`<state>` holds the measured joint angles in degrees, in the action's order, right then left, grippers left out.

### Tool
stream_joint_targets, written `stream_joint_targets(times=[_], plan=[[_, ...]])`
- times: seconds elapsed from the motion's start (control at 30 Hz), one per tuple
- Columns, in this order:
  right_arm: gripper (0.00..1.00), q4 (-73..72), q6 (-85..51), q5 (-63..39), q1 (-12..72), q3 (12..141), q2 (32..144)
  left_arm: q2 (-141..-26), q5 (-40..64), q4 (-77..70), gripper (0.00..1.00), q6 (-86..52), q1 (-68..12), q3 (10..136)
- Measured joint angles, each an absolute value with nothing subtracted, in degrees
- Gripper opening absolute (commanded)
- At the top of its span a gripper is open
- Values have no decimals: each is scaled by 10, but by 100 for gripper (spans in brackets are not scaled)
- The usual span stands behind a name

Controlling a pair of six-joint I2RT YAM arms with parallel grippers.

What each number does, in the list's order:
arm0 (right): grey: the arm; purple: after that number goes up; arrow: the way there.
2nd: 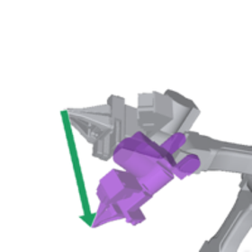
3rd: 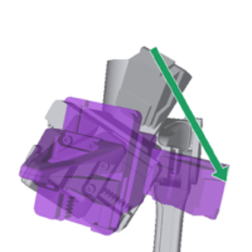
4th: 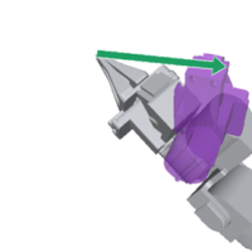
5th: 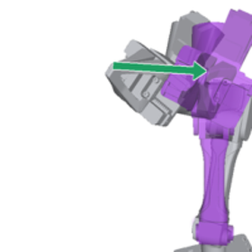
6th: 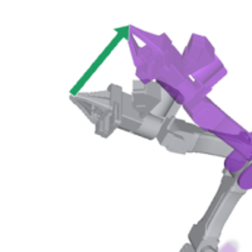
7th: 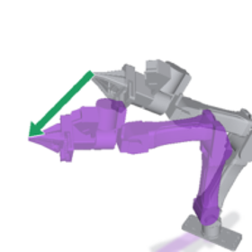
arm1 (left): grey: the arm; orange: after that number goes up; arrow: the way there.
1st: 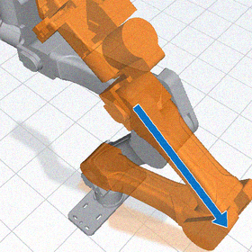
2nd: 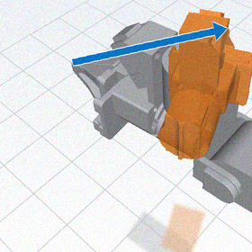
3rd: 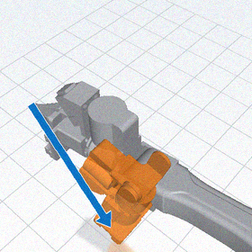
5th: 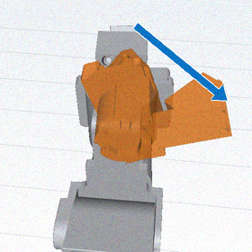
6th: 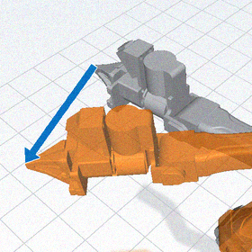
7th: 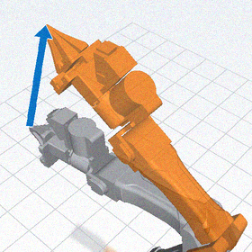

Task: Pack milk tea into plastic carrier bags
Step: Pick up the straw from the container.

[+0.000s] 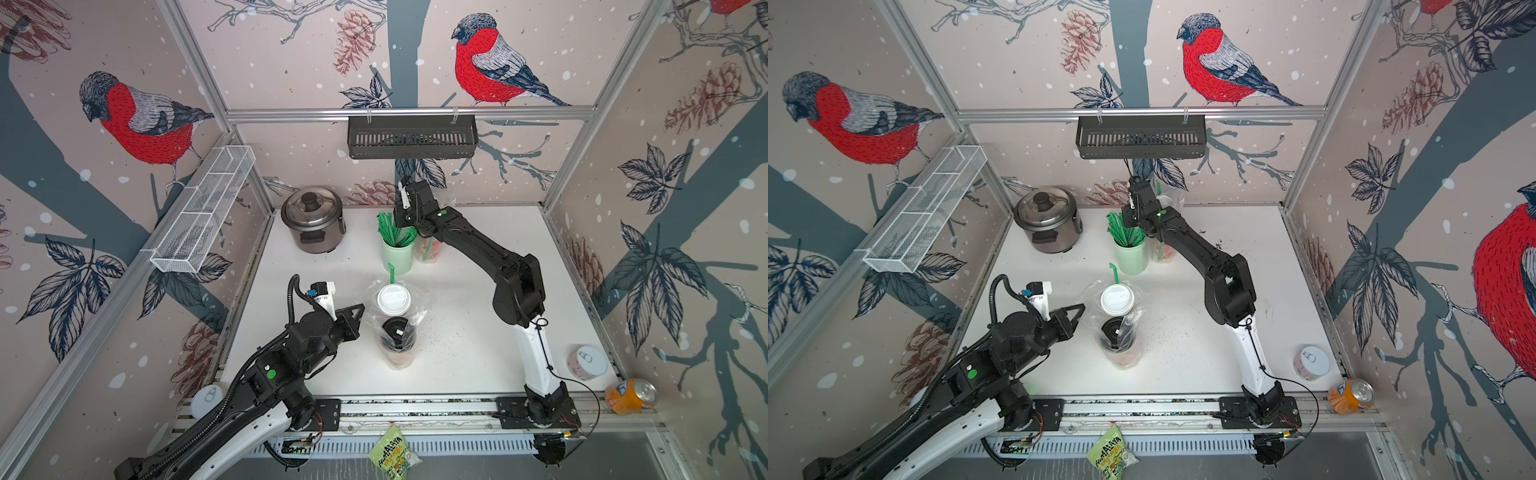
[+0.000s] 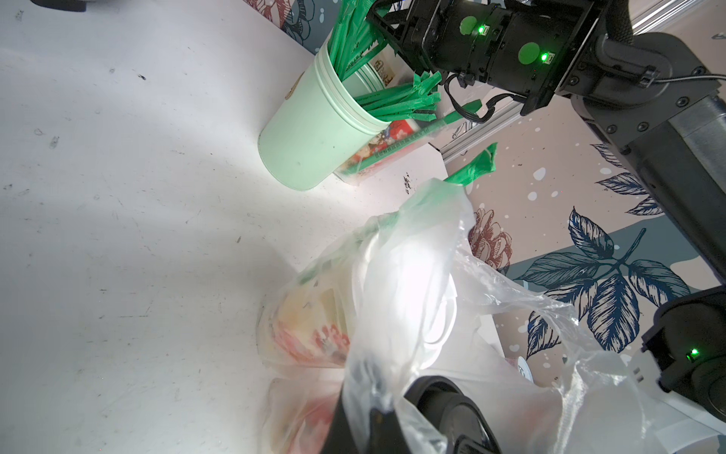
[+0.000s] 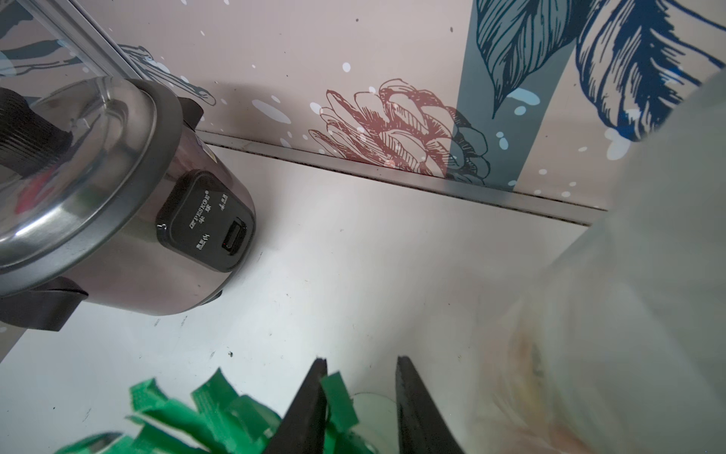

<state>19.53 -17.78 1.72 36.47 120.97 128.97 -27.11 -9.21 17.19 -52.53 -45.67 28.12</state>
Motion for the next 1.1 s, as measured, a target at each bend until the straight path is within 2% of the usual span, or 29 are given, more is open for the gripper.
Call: stream_joint_targets(times=[0.1,0.2,0.3,0.4,0.57,0.73,0.87,1.1], plan=[[29,194,-178,17,365,1210,1287,-270,-92,172,0,-526,-457,281],[39,191,-177,16,365,1210,1282,-269,-92,172,0,-526,-457,281],[38,188,-175,15,365,1210,1279,-266,-92,172,0,-526,-457,281],[31,188,-173,15,365,1210,1279,-265,-92,172,0,-527,-457,281],[29,187,-165,10,365,1210,1279,-260,-92,172,0,-527,-457,281],[13,188,-164,2,365,1219,1287,-259,-92,172,0,-528,-457,281],[4,190,-163,2,366,1227,1288,-259,-92,172,0,-528,-457,281],[2,196,-156,1,368,1228,1261,-256,-92,172,0,-530,-457,281]])
